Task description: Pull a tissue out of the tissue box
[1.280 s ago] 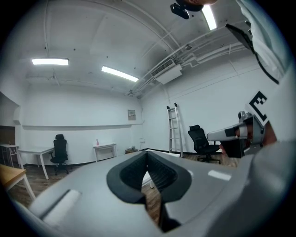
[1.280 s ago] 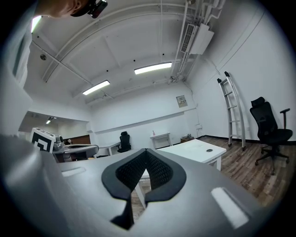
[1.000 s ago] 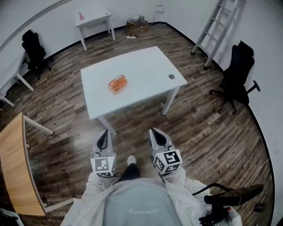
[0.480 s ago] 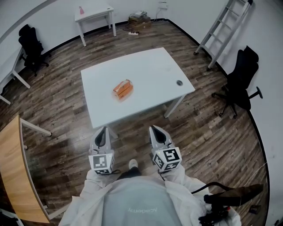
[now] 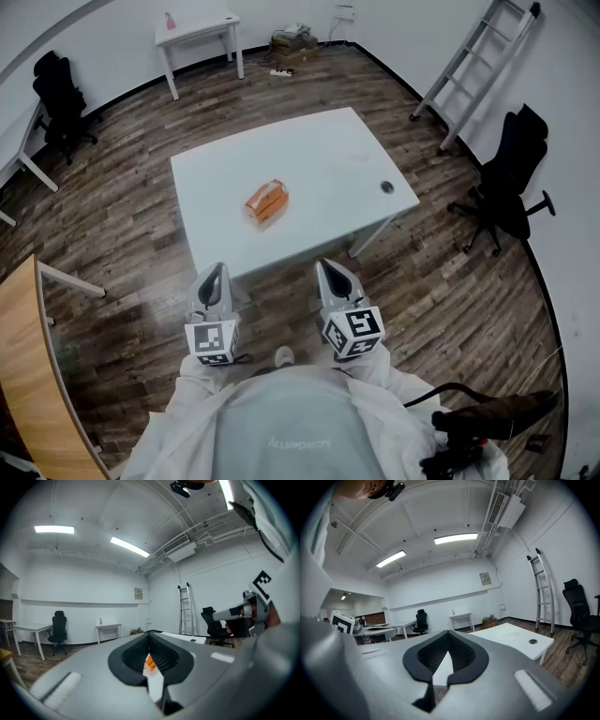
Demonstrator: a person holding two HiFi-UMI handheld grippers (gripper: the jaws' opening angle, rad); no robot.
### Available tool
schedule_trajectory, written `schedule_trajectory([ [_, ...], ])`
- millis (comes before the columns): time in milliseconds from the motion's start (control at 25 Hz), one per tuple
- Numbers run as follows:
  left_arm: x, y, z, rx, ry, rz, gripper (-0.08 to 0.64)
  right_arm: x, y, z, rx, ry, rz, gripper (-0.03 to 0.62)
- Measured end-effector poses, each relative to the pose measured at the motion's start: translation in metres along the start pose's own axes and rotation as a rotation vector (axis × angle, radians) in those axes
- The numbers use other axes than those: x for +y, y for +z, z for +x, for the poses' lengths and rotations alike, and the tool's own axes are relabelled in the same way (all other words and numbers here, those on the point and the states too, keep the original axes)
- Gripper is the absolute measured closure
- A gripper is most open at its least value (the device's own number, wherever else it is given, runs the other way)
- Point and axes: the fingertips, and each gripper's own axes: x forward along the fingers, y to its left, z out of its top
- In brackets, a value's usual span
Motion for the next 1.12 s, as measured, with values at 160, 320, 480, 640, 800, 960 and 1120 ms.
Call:
schedule_trajectory([
  [160,0.003,0.002,0.007,-0.012,-0.015,-0.002,0.56,-0.001,0.003,0.003,-0.002,-0.017,-0.004,0.591],
  [320,0.0,0.003,0.01,-0.019,-0.018,-0.017,0.56,-0.006,0.003,0.0,0.009,-0.031,-0.009,0.591],
  [480,0.003,0.002,0.009,-0.026,-0.015,-0.03,0.56,-0.004,0.008,0.002,0.003,-0.034,-0.026,0.591],
  [640,0.007,0.0,0.011,-0.024,-0.001,-0.034,0.56,-0.005,0.009,0.006,0.0,-0.03,-0.032,0.592],
  [800,0.008,-0.002,0.018,-0.014,0.005,-0.025,0.56,-0.011,0.006,0.016,0.005,-0.024,-0.019,0.592],
  [960,0.012,-0.001,0.028,-0.004,0.014,-0.018,0.56,-0.016,0.008,0.031,0.011,-0.008,-0.016,0.592],
  [1120,0.014,0.0,0.042,0.006,0.02,-0.012,0.56,-0.024,0.01,0.046,0.016,0.002,-0.006,0.592],
])
